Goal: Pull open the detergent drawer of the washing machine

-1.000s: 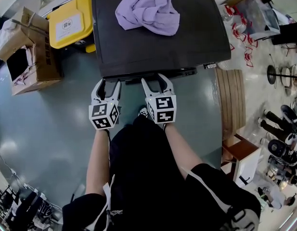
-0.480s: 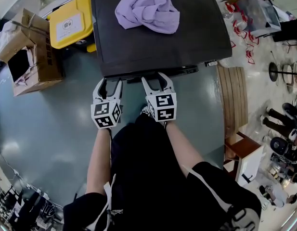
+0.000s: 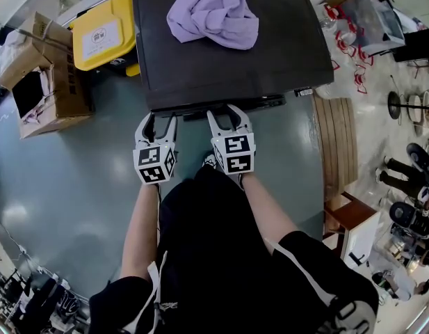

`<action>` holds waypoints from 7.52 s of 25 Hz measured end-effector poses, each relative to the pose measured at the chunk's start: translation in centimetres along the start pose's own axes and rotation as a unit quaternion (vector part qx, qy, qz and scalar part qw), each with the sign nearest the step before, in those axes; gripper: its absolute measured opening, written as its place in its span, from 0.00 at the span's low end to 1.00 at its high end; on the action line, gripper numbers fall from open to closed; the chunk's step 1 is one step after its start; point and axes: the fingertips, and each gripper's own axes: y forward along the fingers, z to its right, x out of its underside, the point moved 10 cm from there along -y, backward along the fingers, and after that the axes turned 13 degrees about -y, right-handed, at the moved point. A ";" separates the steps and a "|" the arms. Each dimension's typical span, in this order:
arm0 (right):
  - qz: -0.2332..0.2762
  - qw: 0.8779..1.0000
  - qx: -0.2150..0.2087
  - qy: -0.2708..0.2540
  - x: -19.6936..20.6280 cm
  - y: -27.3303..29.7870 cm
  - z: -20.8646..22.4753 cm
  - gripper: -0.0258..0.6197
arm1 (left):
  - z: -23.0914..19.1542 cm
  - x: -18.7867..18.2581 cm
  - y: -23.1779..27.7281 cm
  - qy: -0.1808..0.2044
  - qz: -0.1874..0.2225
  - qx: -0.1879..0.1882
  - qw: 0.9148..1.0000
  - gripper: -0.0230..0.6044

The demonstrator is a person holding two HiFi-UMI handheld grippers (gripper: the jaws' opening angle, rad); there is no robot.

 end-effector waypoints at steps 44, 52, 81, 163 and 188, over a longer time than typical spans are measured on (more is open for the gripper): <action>-0.002 1.000 -0.010 -0.027 1.7 -2.8 -1.8 0.33 | 0.9 1.8 -2.7 0.013 -0.024 -0.016 1.000 0.45; -0.005 1.000 -0.012 -0.027 3.0 -4.2 -2.2 0.33 | 1.6 3.2 -4.2 0.011 -0.024 -0.015 1.000 0.44; 0.006 0.994 -0.076 -0.081 3.4 -2.8 -1.3 0.39 | 0.5 3.3 -3.1 0.031 -0.041 0.063 0.997 0.45; -0.012 0.997 -0.056 -0.057 7.9 -10.1 -5.4 0.38 | 3.7 8.5 -10.8 0.017 -0.047 0.022 0.998 0.45; -0.020 0.998 -0.043 -0.049 9.4 -11.3 -7.1 0.38 | 3.4 9.9 -12.2 0.025 -0.052 0.030 0.998 0.45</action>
